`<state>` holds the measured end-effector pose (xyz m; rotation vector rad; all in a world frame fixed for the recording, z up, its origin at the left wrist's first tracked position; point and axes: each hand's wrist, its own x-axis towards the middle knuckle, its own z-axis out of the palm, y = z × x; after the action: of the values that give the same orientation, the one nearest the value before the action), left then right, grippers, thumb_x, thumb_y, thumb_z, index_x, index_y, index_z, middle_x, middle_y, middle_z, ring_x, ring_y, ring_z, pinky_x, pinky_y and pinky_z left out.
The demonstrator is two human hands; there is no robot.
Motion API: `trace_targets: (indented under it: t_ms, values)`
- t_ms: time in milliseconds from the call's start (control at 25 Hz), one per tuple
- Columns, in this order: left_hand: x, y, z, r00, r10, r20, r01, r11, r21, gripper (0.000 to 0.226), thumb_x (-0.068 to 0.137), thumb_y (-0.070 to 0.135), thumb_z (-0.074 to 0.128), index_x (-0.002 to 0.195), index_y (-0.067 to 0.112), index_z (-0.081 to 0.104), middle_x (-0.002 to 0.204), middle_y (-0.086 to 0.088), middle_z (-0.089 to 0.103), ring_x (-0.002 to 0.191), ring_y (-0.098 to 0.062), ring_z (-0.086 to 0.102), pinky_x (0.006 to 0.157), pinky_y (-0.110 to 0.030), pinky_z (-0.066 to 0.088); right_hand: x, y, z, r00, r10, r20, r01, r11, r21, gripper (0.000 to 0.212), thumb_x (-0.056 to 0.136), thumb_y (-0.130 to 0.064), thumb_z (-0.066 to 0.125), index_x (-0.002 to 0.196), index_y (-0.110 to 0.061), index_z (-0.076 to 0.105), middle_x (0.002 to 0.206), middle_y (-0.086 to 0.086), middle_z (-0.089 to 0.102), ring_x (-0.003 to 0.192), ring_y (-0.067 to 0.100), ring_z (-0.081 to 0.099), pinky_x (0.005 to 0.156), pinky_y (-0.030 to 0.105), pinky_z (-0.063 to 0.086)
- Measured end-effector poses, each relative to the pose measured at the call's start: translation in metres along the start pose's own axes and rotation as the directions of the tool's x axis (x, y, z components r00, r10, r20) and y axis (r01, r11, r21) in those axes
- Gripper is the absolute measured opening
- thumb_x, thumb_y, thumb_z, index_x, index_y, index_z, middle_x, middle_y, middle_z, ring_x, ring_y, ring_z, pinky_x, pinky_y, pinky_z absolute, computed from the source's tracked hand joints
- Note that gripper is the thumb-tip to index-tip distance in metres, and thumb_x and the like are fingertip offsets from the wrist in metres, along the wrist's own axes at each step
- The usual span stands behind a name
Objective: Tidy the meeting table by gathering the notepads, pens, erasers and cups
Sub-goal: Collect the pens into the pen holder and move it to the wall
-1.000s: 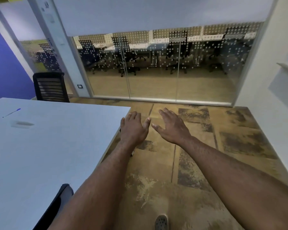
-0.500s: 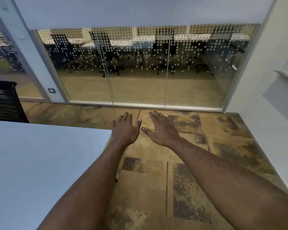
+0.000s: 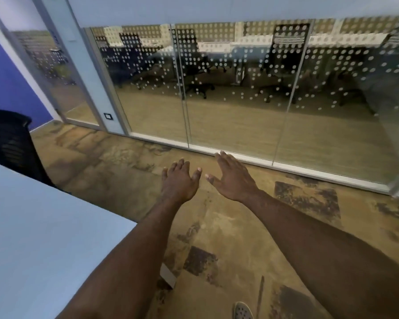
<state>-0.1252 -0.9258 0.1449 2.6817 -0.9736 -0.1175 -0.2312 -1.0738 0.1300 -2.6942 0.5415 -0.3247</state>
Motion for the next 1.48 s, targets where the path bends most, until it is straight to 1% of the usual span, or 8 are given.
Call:
trace_targets:
  t_ms: [280, 320, 520, 960, 1120, 1240, 1400, 1480]
  values:
    - [0.16, -0.025, -0.007, 0.975, -0.222, -0.025, 0.221, 0.975, -0.021, 0.065, 0.1, 0.053, 0.024, 0.15, 0.013, 0.03, 0.161, -0.007, 0.023, 0.148, -0.027, 0.017, 0.12, -0.048, 0.005, 0.198, 0.034, 0.011, 0.983, -0.154, 0.098, 0.154, 0.988, 0.003, 0.081, 0.089, -0.067, 0.033, 0.153, -0.02, 0.015, 0.162, 0.005, 0.014, 0.149, 0.024, 0.013, 0.12, 0.043, 0.015]
    - [0.162, -0.031, -0.01, 0.971, -0.237, -0.023, 0.237, 0.971, -0.013, 0.065, 0.1, 0.053, 0.024, 0.15, 0.012, 0.031, 0.161, -0.007, 0.023, 0.148, -0.027, 0.017, 0.12, -0.048, 0.005, 0.202, 0.029, 0.015, 0.982, -0.173, 0.079, 0.172, 0.985, 0.013, 0.081, 0.089, -0.068, 0.033, 0.153, -0.021, 0.015, 0.162, 0.005, 0.014, 0.149, 0.024, 0.013, 0.12, 0.044, 0.015]
    - [0.264, -0.088, 0.0, 0.933, -0.354, -0.054, 0.352, 0.935, -0.051, 0.065, 0.1, 0.053, 0.025, 0.15, 0.011, 0.032, 0.16, -0.009, 0.023, 0.149, -0.026, 0.016, 0.12, -0.049, 0.005, 0.338, 0.029, 0.068, 0.947, -0.289, 0.142, 0.287, 0.957, 0.034, 0.079, 0.09, -0.066, 0.034, 0.153, -0.021, 0.015, 0.162, 0.004, 0.013, 0.149, 0.023, 0.012, 0.12, 0.044, 0.014]
    - [0.494, -0.224, -0.027, 0.829, -0.55, -0.102, 0.545, 0.835, -0.075, 0.068, 0.099, 0.056, 0.024, 0.15, 0.012, 0.031, 0.16, -0.008, 0.025, 0.149, -0.028, 0.016, 0.119, -0.049, 0.003, 0.626, -0.028, 0.135, 0.839, -0.493, 0.231, 0.486, 0.869, 0.091, 0.074, 0.095, -0.059, 0.035, 0.153, -0.017, 0.017, 0.162, 0.007, 0.015, 0.149, 0.023, 0.013, 0.12, 0.042, 0.013]
    - [0.568, -0.281, -0.026, 0.754, -0.641, -0.144, 0.638, 0.767, -0.073, 0.071, 0.097, 0.06, 0.022, 0.15, 0.014, 0.031, 0.16, -0.006, 0.025, 0.149, -0.026, 0.016, 0.119, -0.048, 0.004, 0.725, -0.058, 0.178, 0.758, -0.568, 0.319, 0.547, 0.821, 0.164, 0.075, 0.095, -0.06, 0.032, 0.153, -0.016, 0.015, 0.162, 0.008, 0.013, 0.149, 0.024, 0.011, 0.12, 0.043, 0.013]
    - [0.624, -0.326, -0.03, 0.679, -0.717, -0.158, 0.718, 0.694, -0.059, 0.072, 0.096, 0.061, 0.021, 0.15, 0.015, 0.032, 0.16, -0.005, 0.025, 0.148, -0.026, 0.018, 0.119, -0.049, 0.005, 0.809, -0.085, 0.208, 0.692, -0.649, 0.317, 0.625, 0.758, 0.188, 0.075, 0.095, -0.061, 0.03, 0.154, -0.016, 0.014, 0.162, 0.007, 0.013, 0.149, 0.024, 0.012, 0.12, 0.041, 0.011]
    - [0.682, -0.368, -0.053, 0.553, -0.822, -0.139, 0.816, 0.568, -0.108, 0.069, 0.098, 0.059, 0.021, 0.149, 0.014, 0.033, 0.16, -0.005, 0.026, 0.148, -0.025, 0.019, 0.119, -0.049, 0.006, 0.913, -0.124, 0.234, 0.588, -0.718, 0.374, 0.698, 0.683, 0.215, 0.077, 0.094, -0.064, 0.028, 0.154, -0.019, 0.012, 0.163, 0.003, 0.01, 0.149, 0.021, 0.009, 0.118, 0.04, 0.009]
    - [0.703, -0.386, -0.068, 0.475, -0.867, -0.151, 0.862, 0.493, -0.118, 0.069, 0.098, 0.058, 0.021, 0.149, 0.014, 0.033, 0.16, -0.005, 0.027, 0.148, -0.025, 0.02, 0.119, -0.049, 0.008, 0.955, -0.15, 0.248, 0.504, -0.77, 0.392, 0.761, 0.61, 0.221, 0.078, 0.093, -0.065, 0.028, 0.154, -0.019, 0.012, 0.163, 0.002, 0.009, 0.149, 0.021, 0.009, 0.118, 0.041, 0.01]
